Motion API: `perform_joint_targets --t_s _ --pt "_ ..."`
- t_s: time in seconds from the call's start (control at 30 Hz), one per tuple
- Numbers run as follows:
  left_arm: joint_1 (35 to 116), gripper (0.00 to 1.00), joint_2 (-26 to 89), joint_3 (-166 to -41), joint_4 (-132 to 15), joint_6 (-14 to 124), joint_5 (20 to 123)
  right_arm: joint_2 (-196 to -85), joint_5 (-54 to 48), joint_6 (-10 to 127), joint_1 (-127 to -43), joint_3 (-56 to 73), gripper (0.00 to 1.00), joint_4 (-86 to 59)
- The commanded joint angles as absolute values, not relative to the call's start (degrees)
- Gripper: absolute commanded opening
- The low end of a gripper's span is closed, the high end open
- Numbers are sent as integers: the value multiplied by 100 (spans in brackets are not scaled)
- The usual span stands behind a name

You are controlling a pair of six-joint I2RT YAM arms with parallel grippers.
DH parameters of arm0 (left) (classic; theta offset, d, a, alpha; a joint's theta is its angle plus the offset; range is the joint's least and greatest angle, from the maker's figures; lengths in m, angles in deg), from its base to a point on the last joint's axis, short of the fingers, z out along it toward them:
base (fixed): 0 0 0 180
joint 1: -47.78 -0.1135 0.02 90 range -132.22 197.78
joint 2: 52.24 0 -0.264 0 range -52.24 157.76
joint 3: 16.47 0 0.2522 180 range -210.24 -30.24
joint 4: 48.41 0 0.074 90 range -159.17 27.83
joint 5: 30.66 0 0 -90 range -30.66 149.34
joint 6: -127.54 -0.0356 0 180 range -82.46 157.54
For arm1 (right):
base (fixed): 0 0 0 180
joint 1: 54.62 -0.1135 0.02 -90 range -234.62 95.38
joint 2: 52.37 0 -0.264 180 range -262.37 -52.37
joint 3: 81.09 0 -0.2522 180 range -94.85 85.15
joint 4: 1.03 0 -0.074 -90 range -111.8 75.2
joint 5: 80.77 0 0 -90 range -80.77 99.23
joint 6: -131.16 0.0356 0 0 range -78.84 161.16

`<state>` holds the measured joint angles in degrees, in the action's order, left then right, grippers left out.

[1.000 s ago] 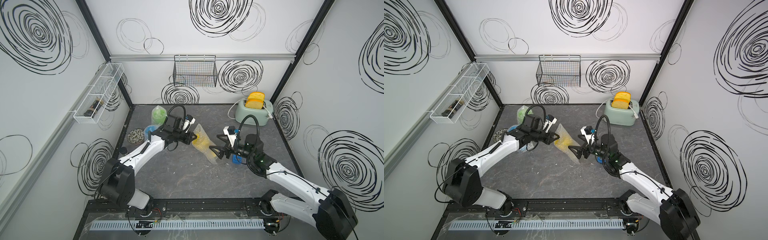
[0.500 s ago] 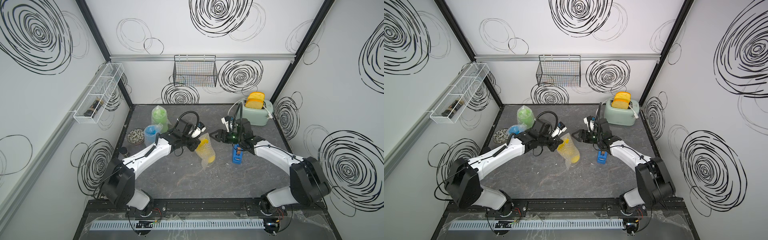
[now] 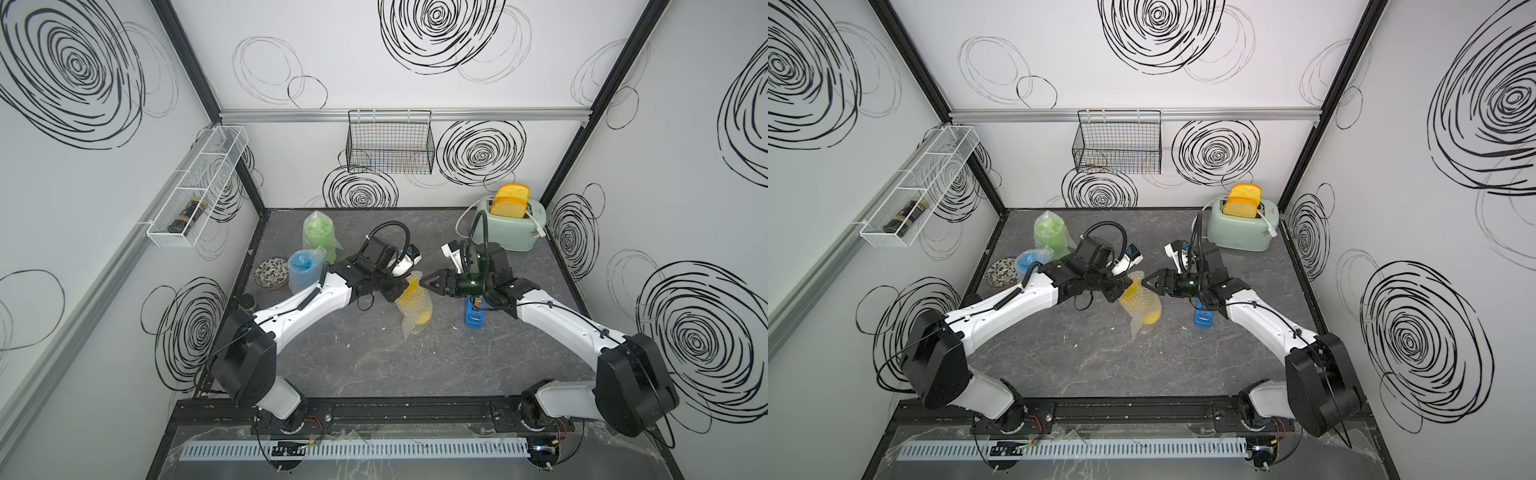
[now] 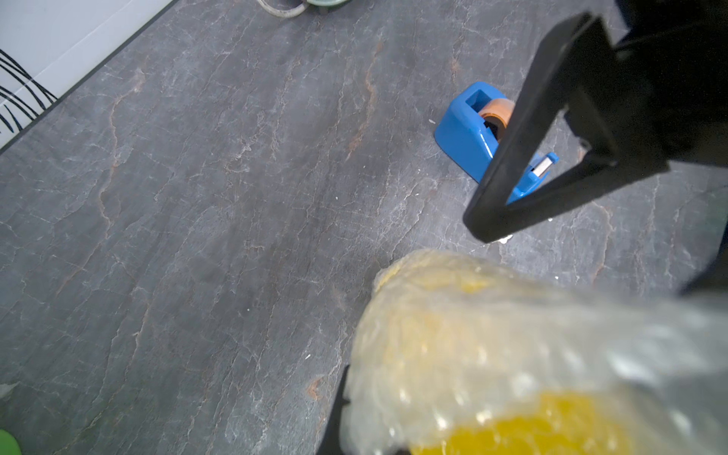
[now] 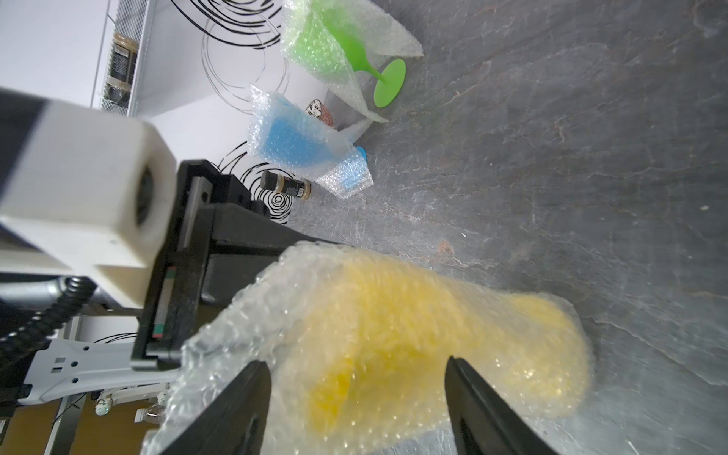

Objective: Wrap wine glasses in bubble wrap
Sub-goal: Wrap the wine glass in bubble wrap.

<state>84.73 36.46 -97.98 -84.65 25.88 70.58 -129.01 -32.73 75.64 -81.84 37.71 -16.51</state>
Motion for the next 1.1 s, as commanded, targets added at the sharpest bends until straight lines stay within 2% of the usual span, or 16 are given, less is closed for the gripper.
perform_joint_targets --t_s 0.0,0.13,0.2,0.37,0.43,0.57,0.63,0.73,0.8,0.97,1.07 --pt "8546 0 3795 -9842 -8563 2434 6898 -12905 -3188 7247 -8363 3717 73 -2165" --pt "8618 0 3886 -9958 -8673 2423 6932 -13186 -2958 7101 -8514 3485 66 -2437" --pt "8628 0 3855 -9932 -8626 2415 6917 -13391 -2839 6990 -8508 3267 55 -2753" --pt "8636 0 3838 -10017 -8705 2487 7041 -13899 -2542 6850 -8506 2770 21 -3438" --pt "8619 5 3739 -10028 -8687 2499 7069 -14082 -2416 6786 -8505 2533 14 -3719" --pt "8576 26 3617 -10169 -8818 2623 7278 -14243 -2102 6717 -8559 2219 11 -4069" --pt "8502 42 3452 -10238 -8905 2668 7449 -14285 -2060 6718 -8580 2170 12 -4096" --pt "8379 54 3259 -10285 -8907 2790 7757 -14334 -1944 6673 -8599 2182 13 -4150" --pt "8323 59 3246 -10365 -8941 2879 8045 -14334 -1949 6706 -8594 2225 14 -4131" --pt "8103 62 3414 -10511 -8915 3400 8586 -14301 -1834 6775 -8643 2186 15 -4128" --pt "8015 68 3367 -10482 -8943 3472 8754 -14258 -1819 6900 -8669 2132 15 -4146"
